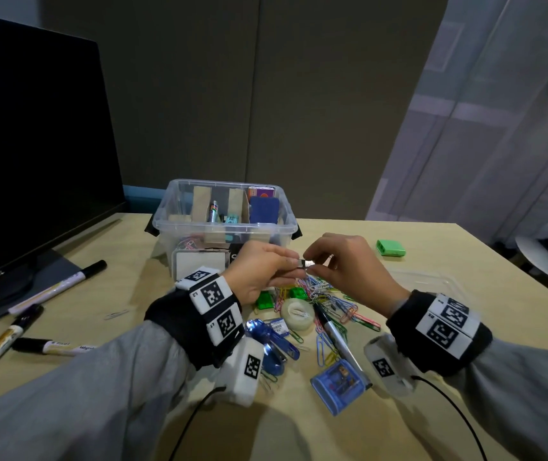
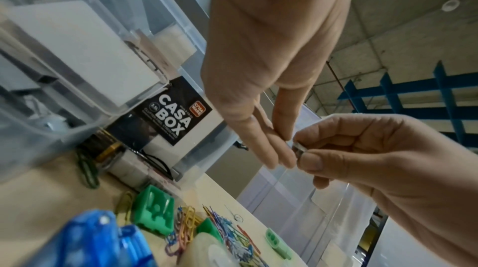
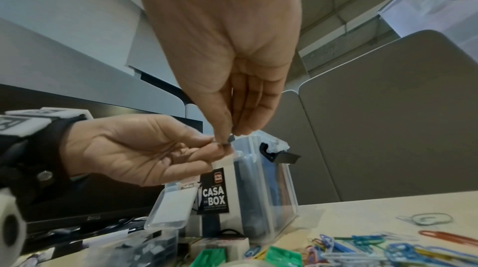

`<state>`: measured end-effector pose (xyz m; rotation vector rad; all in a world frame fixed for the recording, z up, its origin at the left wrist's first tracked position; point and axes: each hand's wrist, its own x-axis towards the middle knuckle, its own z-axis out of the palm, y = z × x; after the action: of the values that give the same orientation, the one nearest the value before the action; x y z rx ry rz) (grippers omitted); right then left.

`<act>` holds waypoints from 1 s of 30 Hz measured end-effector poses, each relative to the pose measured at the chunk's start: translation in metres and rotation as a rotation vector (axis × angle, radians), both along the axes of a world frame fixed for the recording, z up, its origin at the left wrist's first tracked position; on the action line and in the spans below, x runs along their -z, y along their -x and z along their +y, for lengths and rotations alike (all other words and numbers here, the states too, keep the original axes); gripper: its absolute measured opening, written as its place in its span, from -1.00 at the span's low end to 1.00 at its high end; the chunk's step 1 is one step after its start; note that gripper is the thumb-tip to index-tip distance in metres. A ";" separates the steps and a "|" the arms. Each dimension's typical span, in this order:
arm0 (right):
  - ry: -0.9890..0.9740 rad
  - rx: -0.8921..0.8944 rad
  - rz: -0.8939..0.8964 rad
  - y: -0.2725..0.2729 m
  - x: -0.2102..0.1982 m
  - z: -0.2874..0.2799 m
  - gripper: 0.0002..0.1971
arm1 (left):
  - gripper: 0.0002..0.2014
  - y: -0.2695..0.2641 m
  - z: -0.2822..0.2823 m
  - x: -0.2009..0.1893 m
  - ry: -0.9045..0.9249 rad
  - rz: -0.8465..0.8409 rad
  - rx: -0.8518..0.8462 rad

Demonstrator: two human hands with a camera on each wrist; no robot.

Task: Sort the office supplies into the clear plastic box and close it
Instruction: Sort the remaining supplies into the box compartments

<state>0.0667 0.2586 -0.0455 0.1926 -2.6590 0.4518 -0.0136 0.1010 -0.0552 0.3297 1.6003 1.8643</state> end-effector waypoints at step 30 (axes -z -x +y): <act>-0.102 -0.280 -0.097 0.066 0.010 -0.115 -0.86 | -0.93 0.025 -0.125 0.000 0.317 0.256 -0.117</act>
<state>0.0004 0.1433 -0.0559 0.5939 -2.7627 0.4220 -0.0382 -0.0237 -0.0552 0.3503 2.0956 1.6660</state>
